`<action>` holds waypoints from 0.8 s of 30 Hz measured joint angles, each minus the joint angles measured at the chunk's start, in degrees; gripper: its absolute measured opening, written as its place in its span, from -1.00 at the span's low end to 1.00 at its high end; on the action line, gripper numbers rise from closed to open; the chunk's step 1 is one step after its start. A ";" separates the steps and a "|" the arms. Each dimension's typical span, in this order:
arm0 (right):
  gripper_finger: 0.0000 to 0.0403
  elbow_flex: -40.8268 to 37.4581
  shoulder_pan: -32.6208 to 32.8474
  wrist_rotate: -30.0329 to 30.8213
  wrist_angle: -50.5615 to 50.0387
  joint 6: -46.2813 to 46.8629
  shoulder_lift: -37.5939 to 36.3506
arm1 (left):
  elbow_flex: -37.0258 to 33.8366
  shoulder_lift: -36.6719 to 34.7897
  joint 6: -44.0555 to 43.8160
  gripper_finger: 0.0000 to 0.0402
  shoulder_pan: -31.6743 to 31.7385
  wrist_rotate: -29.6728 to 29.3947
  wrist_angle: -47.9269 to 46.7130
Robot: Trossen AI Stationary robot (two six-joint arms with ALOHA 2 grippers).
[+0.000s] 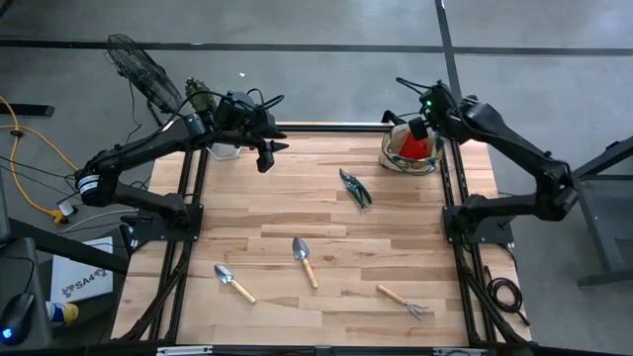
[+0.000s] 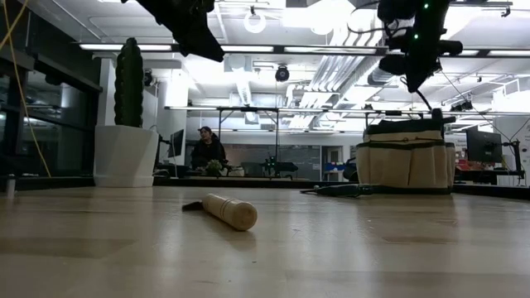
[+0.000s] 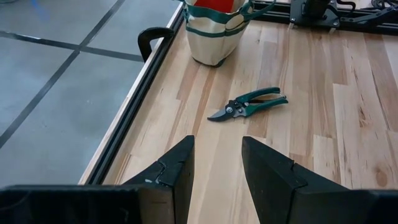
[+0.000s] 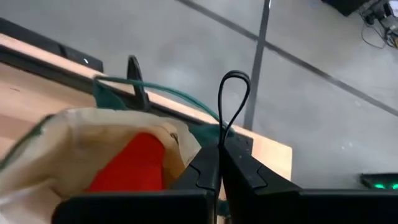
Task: Pick & Place Garden tools in Gardening bag
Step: Put the left green shear scissor into the gardening bag
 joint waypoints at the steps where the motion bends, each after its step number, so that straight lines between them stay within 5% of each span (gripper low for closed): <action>1: -0.98 0.00 -0.01 -0.01 0.04 -0.28 0.38 | 0.00 0.00 0.00 -0.36 0.02 0.01 0.00; 24: -0.98 0.02 -2.14 -5.03 -3.86 -5.89 2.85 | 0.00 0.00 -0.04 -0.36 0.02 -1.17 -2.64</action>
